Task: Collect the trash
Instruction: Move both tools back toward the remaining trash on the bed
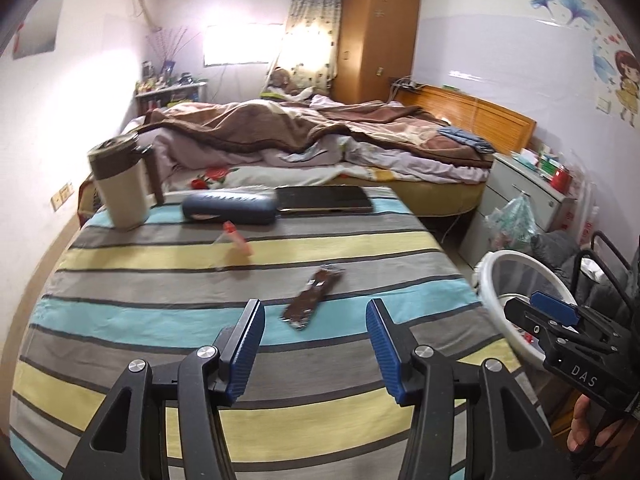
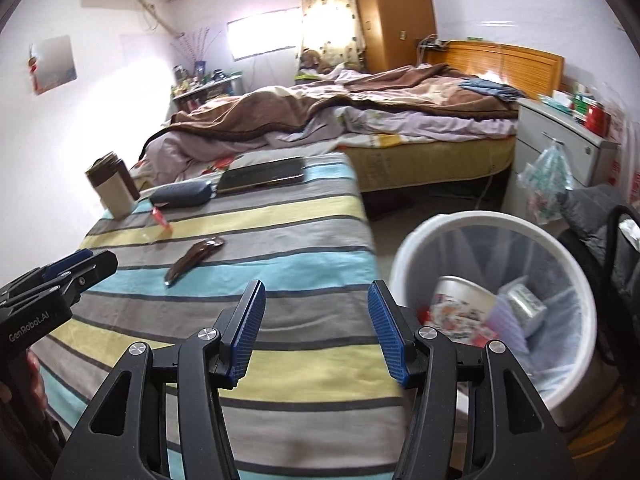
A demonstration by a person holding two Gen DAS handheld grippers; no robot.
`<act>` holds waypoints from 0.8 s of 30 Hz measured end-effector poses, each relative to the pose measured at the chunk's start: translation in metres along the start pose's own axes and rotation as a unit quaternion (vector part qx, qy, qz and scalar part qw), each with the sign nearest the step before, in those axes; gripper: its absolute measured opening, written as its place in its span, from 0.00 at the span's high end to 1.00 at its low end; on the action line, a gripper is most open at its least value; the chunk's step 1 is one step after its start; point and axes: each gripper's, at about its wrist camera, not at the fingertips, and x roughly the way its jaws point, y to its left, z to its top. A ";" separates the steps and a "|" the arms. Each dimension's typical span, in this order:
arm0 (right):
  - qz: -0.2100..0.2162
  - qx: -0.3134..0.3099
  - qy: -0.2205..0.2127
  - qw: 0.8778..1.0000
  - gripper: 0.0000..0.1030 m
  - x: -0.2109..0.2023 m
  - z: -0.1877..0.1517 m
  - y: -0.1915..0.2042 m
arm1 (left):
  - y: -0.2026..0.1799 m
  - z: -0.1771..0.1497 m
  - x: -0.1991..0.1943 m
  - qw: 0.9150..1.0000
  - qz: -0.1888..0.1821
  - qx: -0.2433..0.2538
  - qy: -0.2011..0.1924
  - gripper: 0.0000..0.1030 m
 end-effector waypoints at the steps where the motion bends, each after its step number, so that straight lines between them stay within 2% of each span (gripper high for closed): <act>1: 0.003 -0.001 0.002 1.000 0.46 0.001 0.000 0.003 | 0.008 0.000 0.001 1.000 0.006 -0.005 0.001 0.49; 12: 0.033 -0.020 0.032 0.999 0.46 0.033 0.002 0.050 | 0.066 -0.001 0.016 0.999 0.028 -0.035 0.015 0.49; 16: 0.038 -0.021 0.044 0.998 0.46 0.046 0.006 0.064 | 0.082 0.006 0.026 0.998 0.043 -0.031 0.023 0.49; 20: 0.043 -0.027 0.051 0.997 0.46 0.060 0.010 0.081 | 0.100 0.012 0.032 0.998 0.040 -0.038 0.020 0.48; 24: 0.047 -0.026 0.061 0.997 0.46 0.074 0.013 0.089 | 0.107 0.018 0.043 0.999 0.031 -0.028 0.027 0.42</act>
